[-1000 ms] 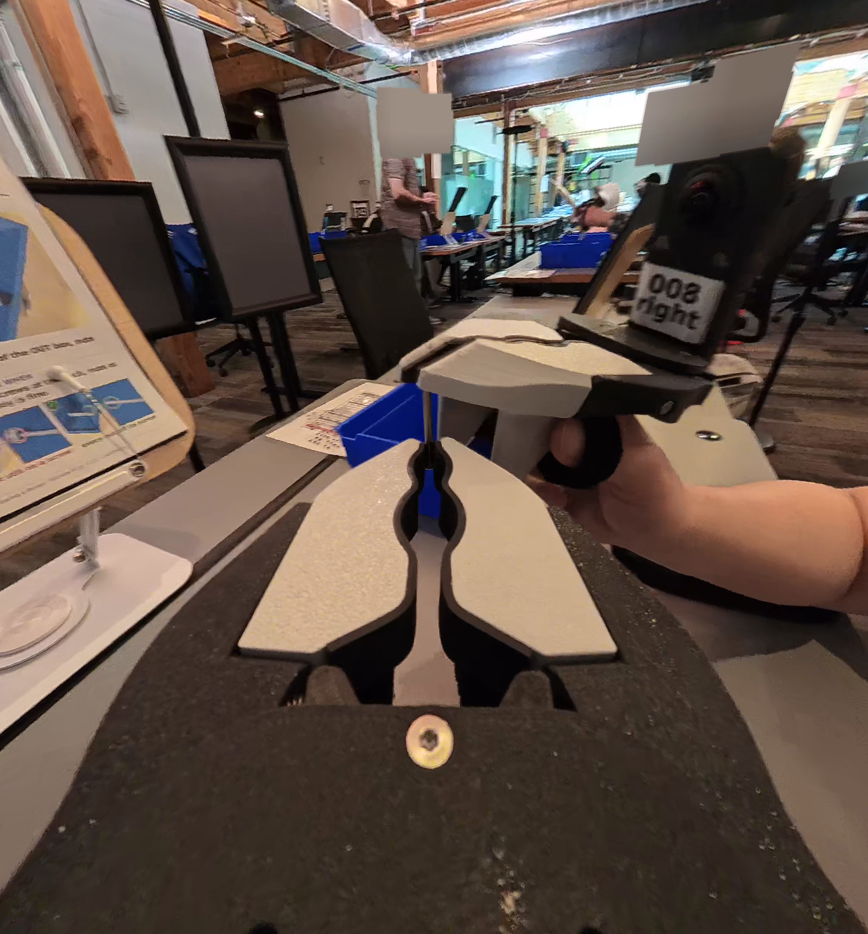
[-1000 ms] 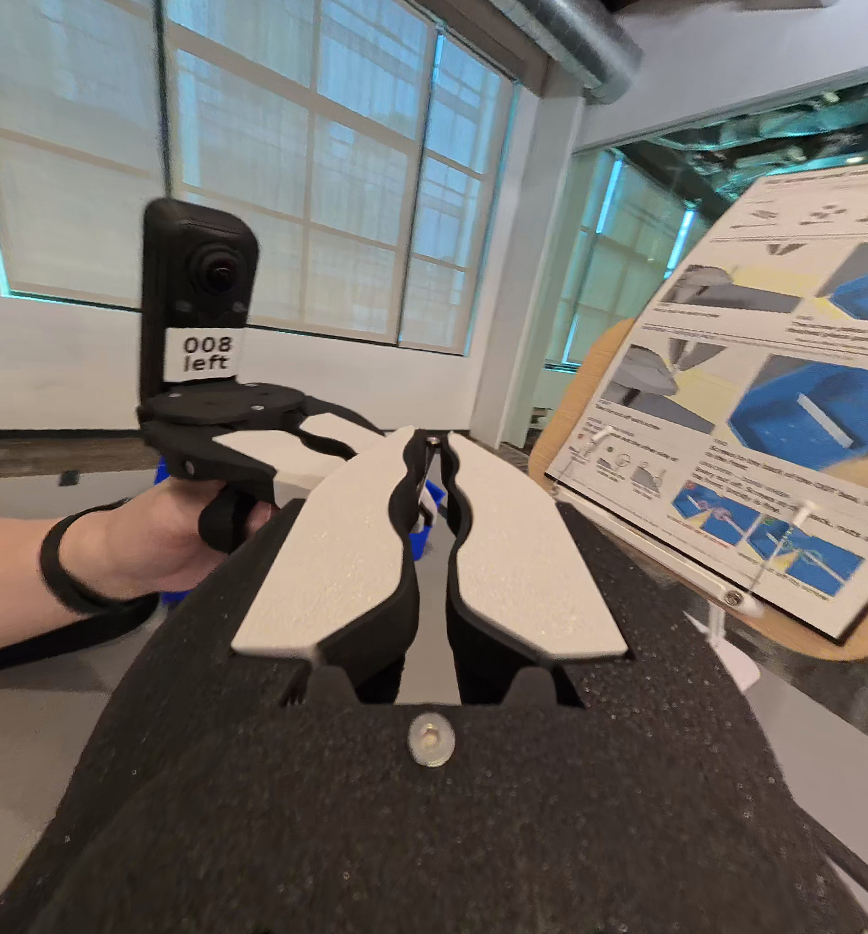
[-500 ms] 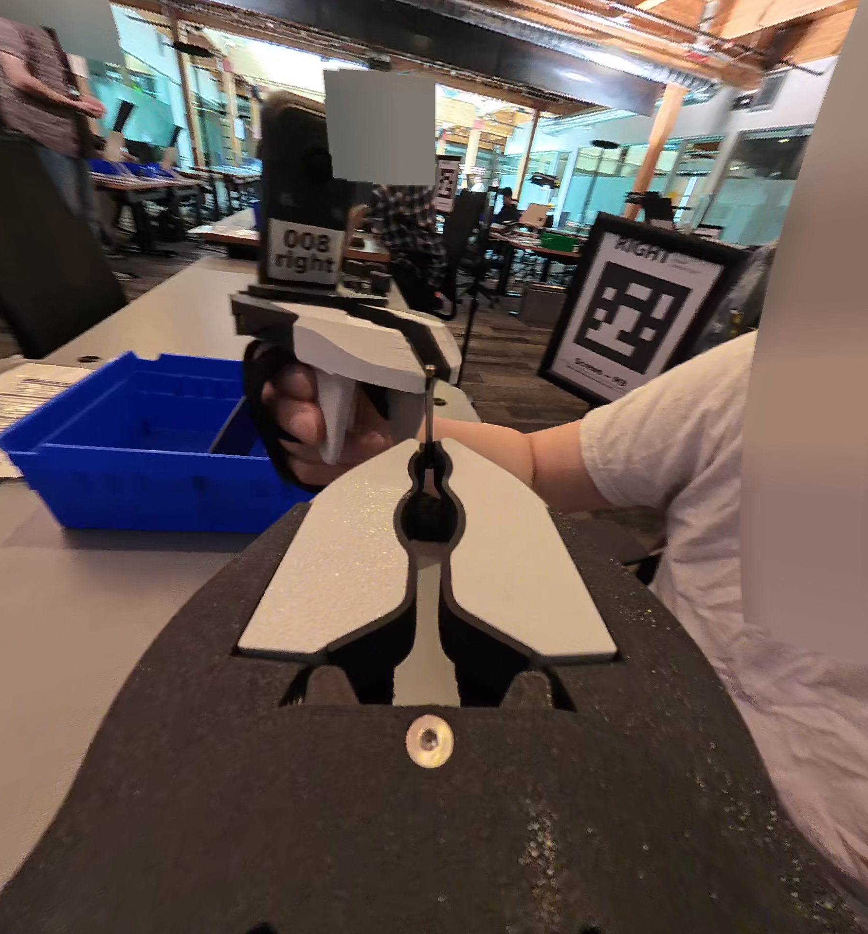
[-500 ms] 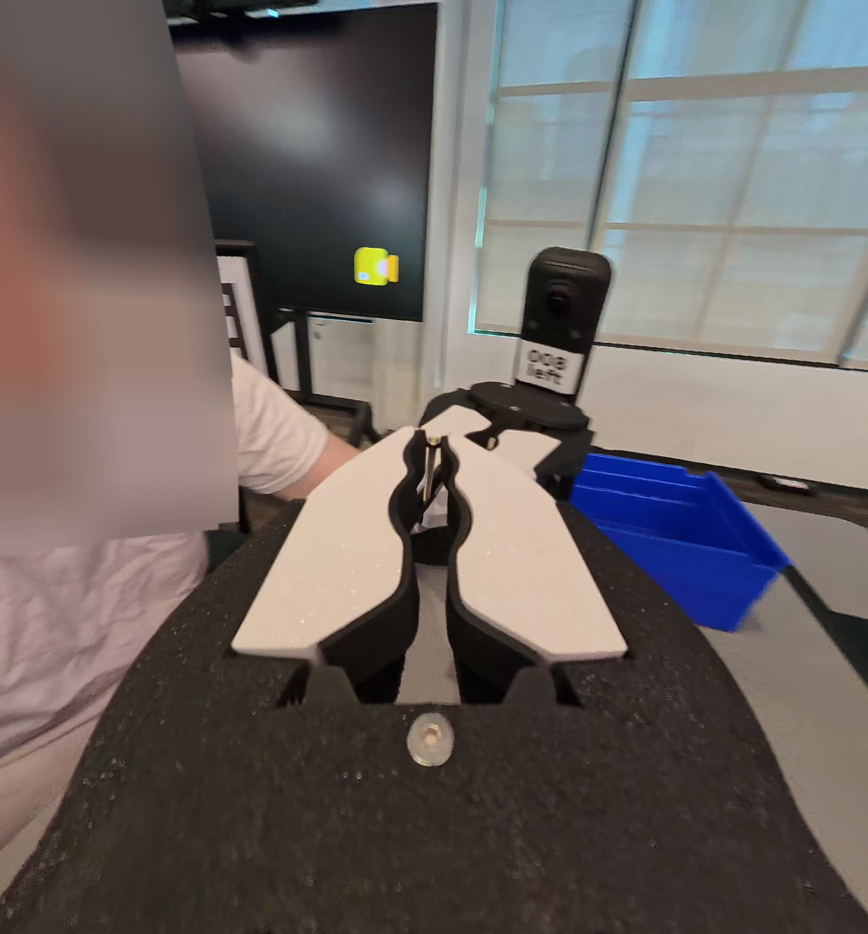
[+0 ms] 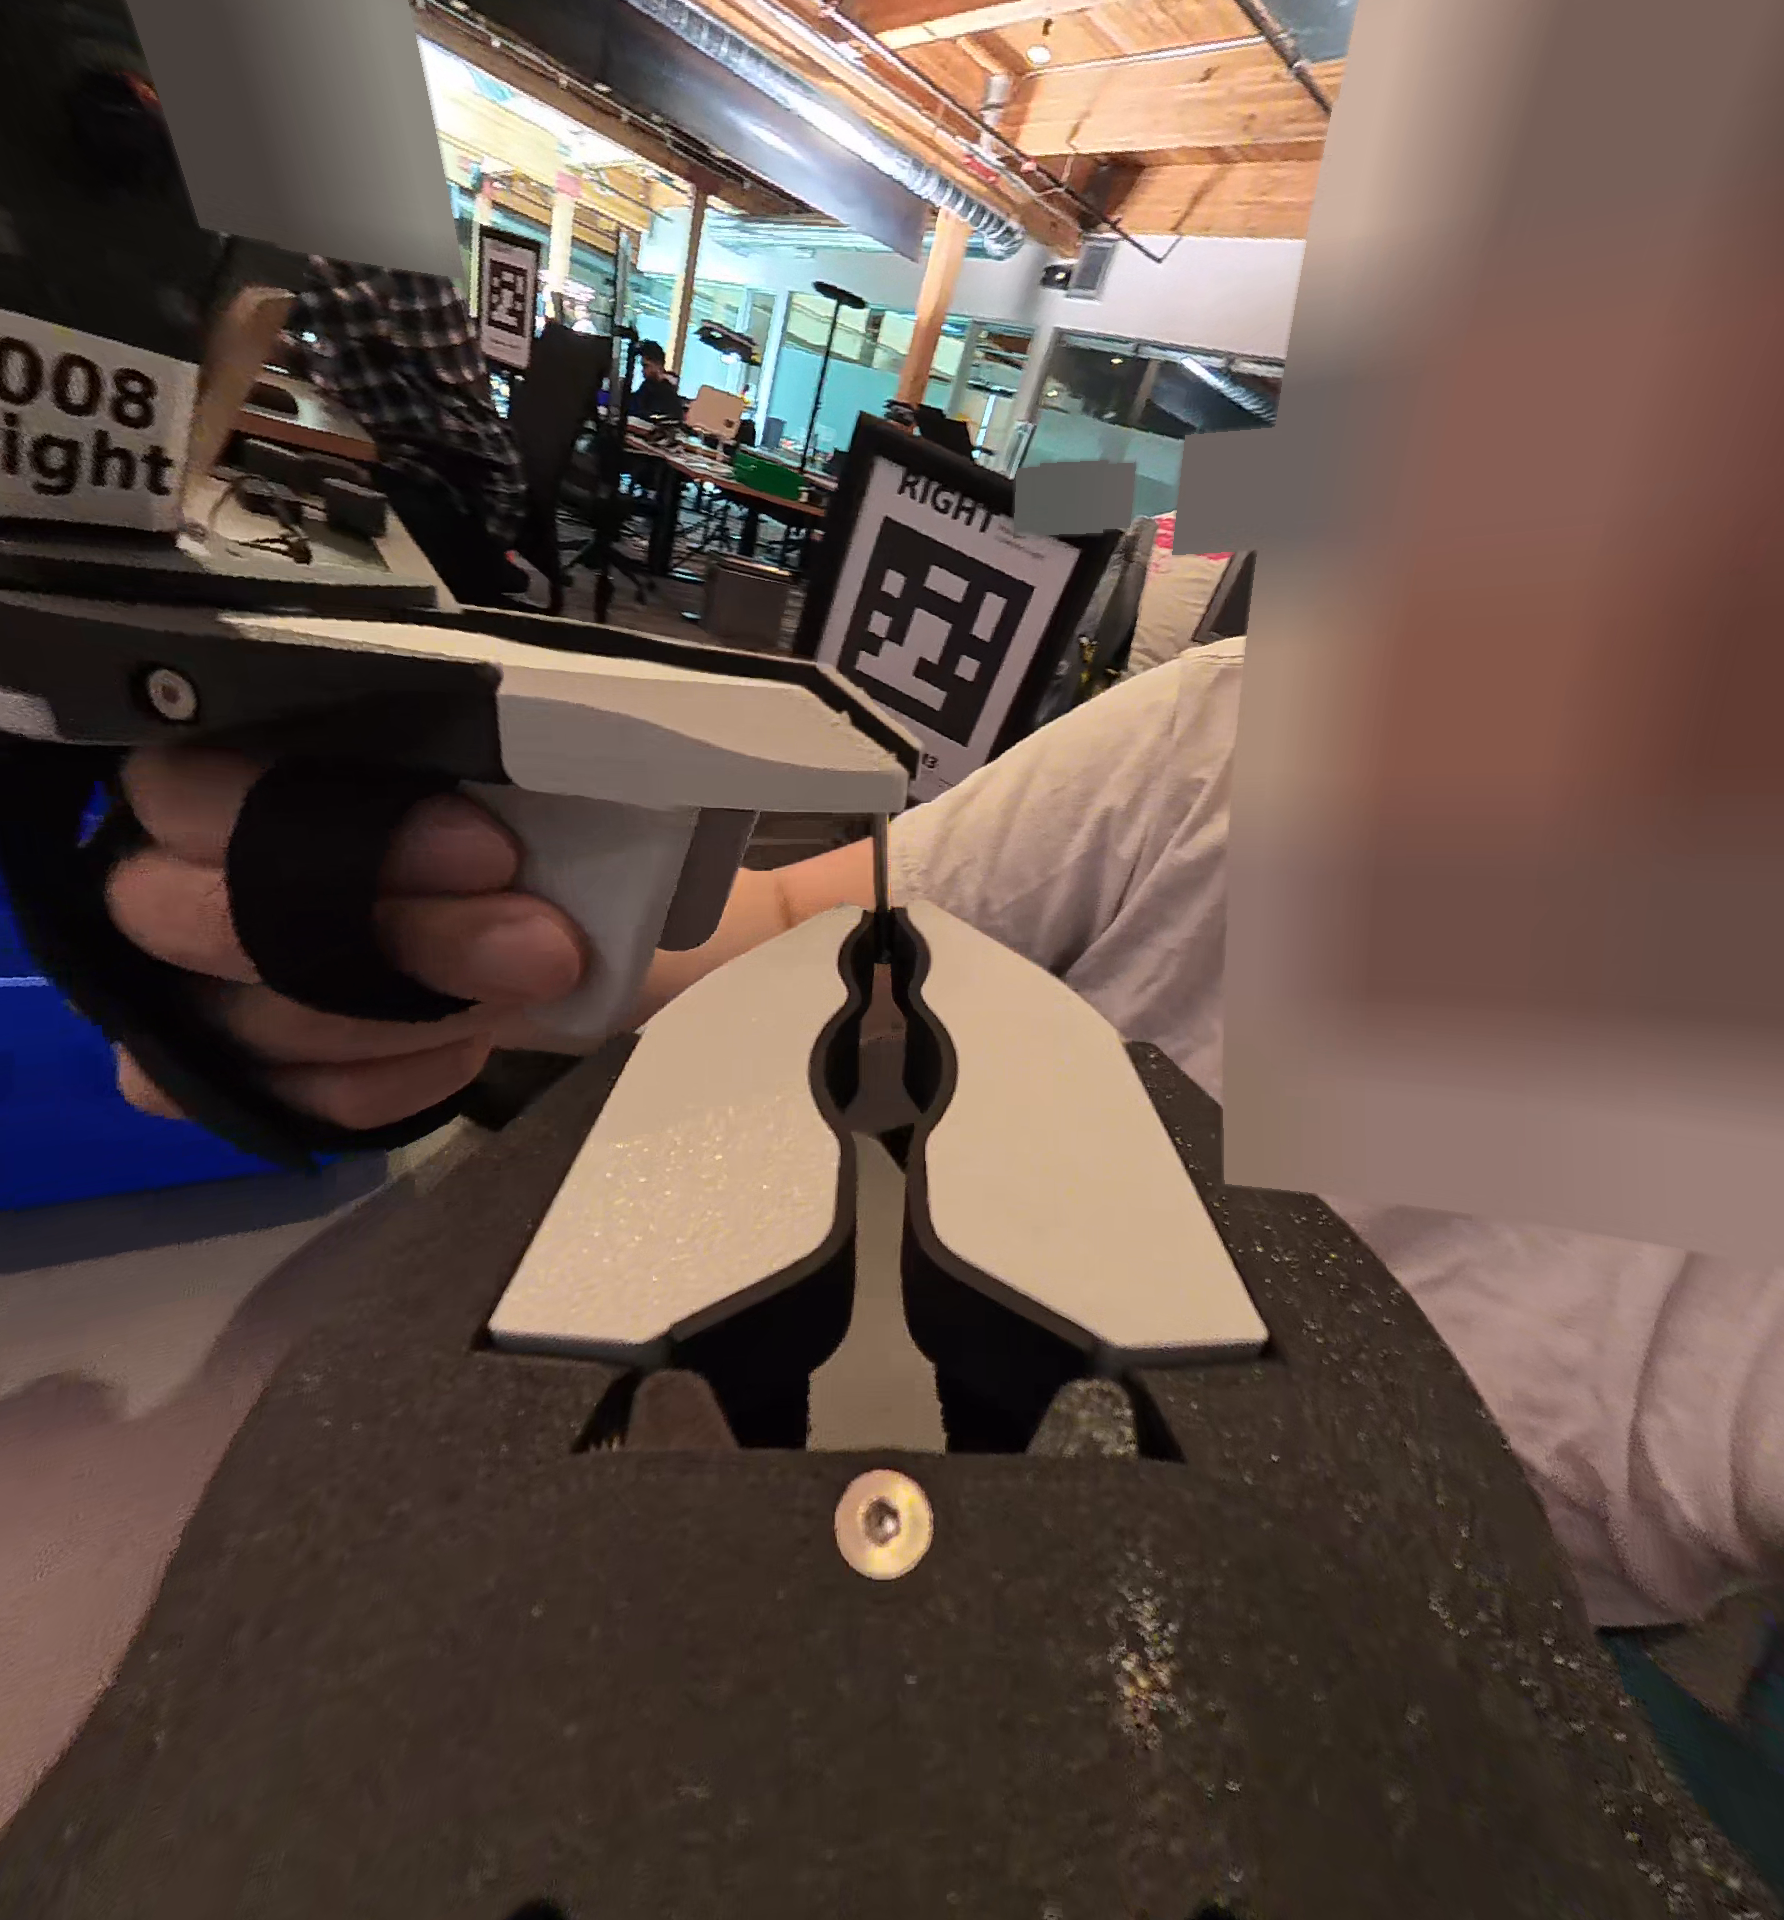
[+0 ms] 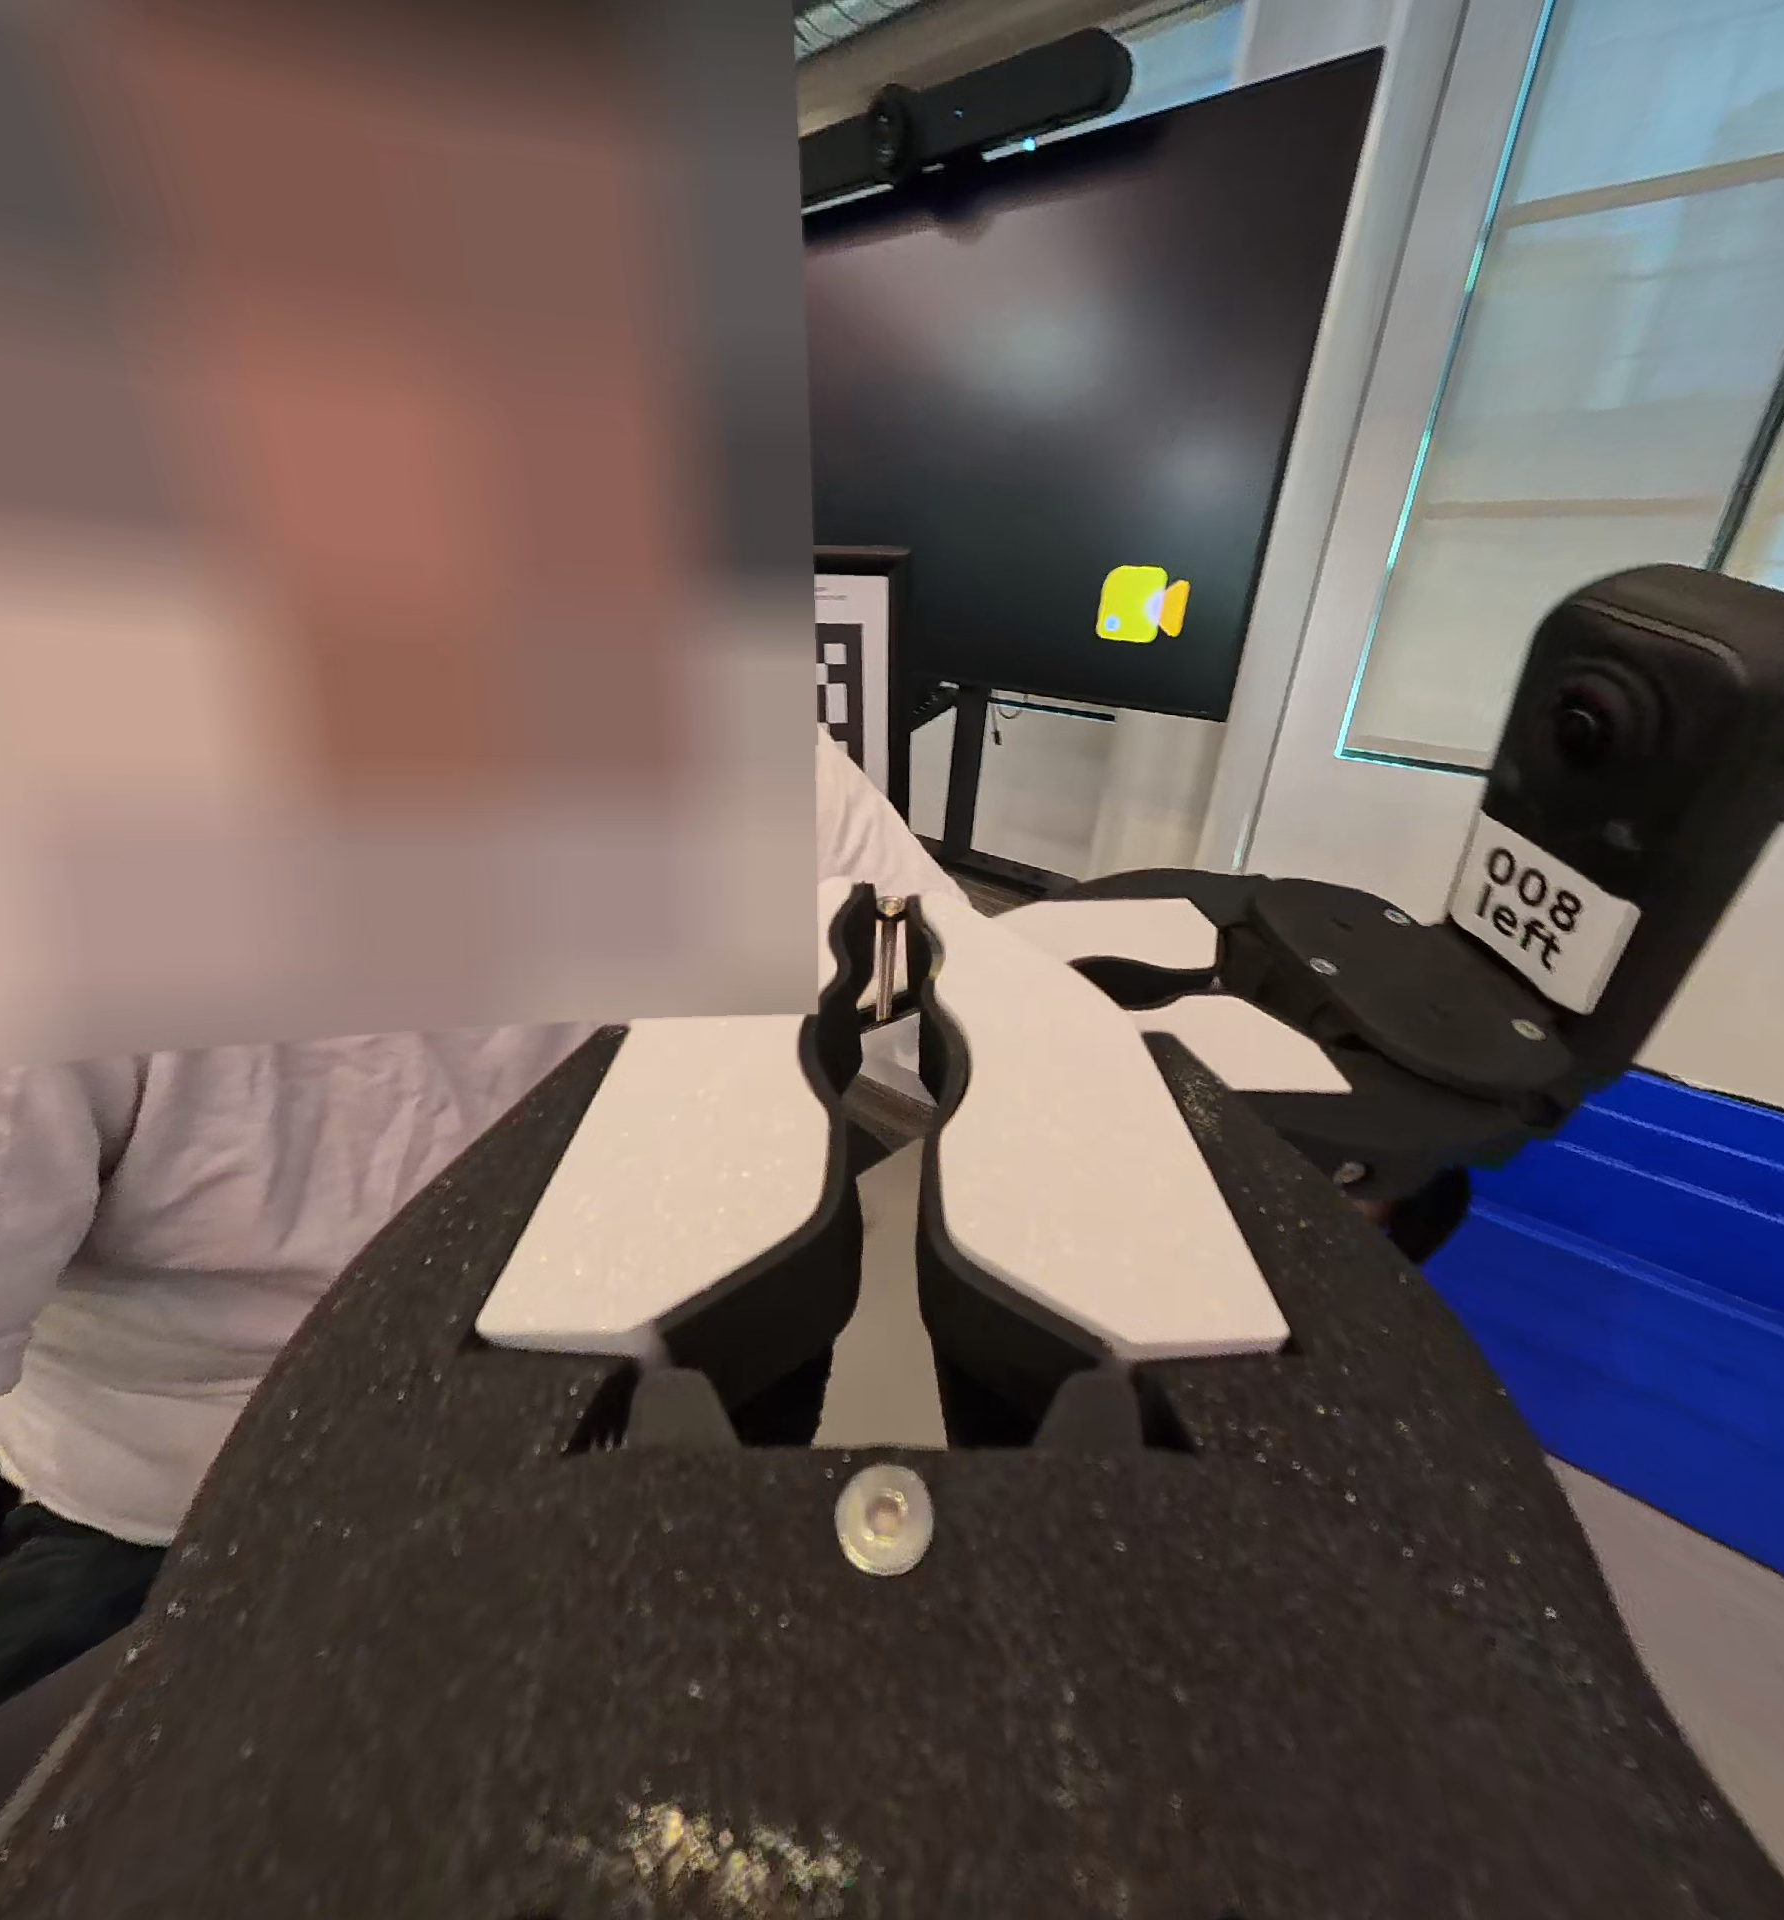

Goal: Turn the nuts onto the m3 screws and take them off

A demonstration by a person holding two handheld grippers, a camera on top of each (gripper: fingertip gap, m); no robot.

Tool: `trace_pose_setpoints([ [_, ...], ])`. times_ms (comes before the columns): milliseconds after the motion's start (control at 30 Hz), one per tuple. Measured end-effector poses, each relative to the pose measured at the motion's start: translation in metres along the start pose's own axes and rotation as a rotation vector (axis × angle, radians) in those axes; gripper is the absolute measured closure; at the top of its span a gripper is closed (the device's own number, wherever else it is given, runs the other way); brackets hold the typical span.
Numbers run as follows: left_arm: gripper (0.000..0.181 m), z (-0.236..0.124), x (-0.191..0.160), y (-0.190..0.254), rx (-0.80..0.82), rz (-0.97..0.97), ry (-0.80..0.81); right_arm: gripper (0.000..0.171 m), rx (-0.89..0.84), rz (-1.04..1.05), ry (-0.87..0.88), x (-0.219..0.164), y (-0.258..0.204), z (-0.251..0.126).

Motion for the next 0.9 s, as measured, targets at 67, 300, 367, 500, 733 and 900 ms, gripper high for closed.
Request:
trace_pose_setpoints([
  [67,0.179,0.0027,-0.0015,0.0015,-0.044,-0.014,0.015,0.166,0.035,0.011,0.016,-0.001,-0.0026,0.0025],
  [300,0.179,0.0073,-0.003,0.0028,-0.124,-0.059,0.056,0.165,0.083,0.016,0.053,-0.0015,-0.006,0.0052],
  [367,0.179,0.0067,-0.0024,0.0027,-0.127,-0.065,0.063,0.165,0.075,0.006,0.056,-0.001,-0.0058,0.0046],
  [500,0.179,0.0065,-0.0016,0.002,-0.129,-0.066,0.075,0.165,0.061,-0.018,0.062,-0.0001,-0.0056,0.0042],
  [733,0.179,0.0038,0.0017,-0.0004,-0.121,-0.076,0.111,0.166,0.005,-0.063,0.068,0.0033,-0.0028,0.0015],
  [900,0.179,0.0039,0.002,-0.001,-0.118,-0.073,0.115,0.165,-0.004,-0.057,0.06,0.0042,-0.0028,0.0011],
])
Point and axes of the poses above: each gripper's, where its closed fingertips meet, z out along the fingers, x out of its top, y = z × x across the jaws, the point moved 4 cm from there along -z, back along the fingers, and after that the axes turned 12 degrees about -x, right-handed, at the moved point
